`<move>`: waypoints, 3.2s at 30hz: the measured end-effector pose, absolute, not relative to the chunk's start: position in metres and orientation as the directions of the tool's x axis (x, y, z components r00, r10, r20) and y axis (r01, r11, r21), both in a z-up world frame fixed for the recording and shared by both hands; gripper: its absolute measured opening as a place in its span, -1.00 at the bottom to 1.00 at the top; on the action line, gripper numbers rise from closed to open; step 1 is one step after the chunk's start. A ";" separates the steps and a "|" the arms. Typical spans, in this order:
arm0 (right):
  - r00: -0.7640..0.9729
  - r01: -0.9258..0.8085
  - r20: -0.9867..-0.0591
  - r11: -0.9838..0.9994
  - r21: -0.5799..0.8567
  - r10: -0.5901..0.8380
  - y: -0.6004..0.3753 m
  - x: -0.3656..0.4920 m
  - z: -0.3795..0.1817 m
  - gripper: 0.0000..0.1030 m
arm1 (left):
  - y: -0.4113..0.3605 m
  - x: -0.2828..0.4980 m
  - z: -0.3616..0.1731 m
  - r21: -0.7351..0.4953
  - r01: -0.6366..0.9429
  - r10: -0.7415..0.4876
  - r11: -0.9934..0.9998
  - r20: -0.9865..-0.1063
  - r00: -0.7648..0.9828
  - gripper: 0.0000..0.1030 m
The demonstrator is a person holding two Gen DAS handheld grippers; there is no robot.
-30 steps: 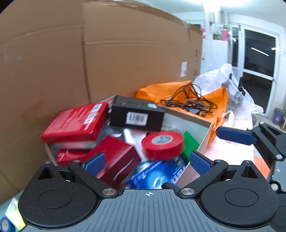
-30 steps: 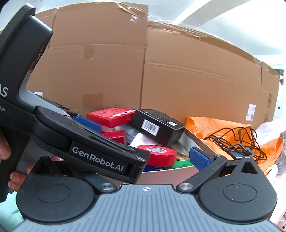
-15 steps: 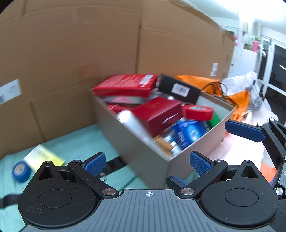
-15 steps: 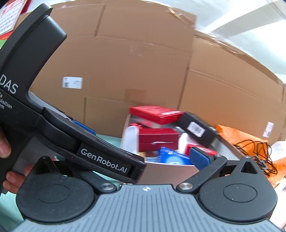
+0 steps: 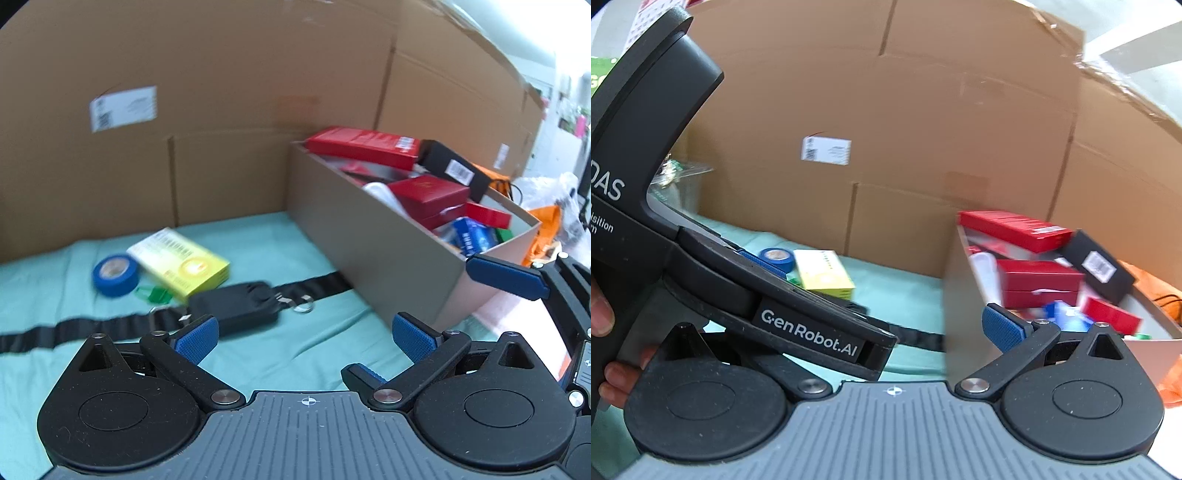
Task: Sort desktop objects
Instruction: 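Open the left gripper to drop the tape roll, withdraw, then lower the left gripper onto the black luggage scale and close, then lift the luggage scale with the left gripper over the cardboard box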
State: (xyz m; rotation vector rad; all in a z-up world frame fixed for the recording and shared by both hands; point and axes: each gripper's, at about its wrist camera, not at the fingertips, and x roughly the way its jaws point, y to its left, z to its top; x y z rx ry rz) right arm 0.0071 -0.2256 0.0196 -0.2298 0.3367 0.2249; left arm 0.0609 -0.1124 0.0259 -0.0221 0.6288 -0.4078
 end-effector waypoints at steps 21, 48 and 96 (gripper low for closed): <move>0.812 -0.368 -0.506 0.928 -0.056 0.292 -0.181 0.073 -0.018 0.99 | -0.030 0.115 -0.016 -0.263 0.270 -0.377 0.926 -0.626 0.683 0.88; 0.765 -0.333 -0.603 0.940 -0.071 0.225 -0.199 0.130 -0.044 0.87 | -0.054 0.174 -0.019 -0.246 0.403 -0.456 0.881 -0.666 0.590 0.61; 0.919 -0.237 -0.339 0.969 -0.070 0.201 -0.228 0.013 0.047 0.19 | -0.099 0.065 0.088 -0.163 0.493 -0.512 0.855 -0.416 0.751 0.14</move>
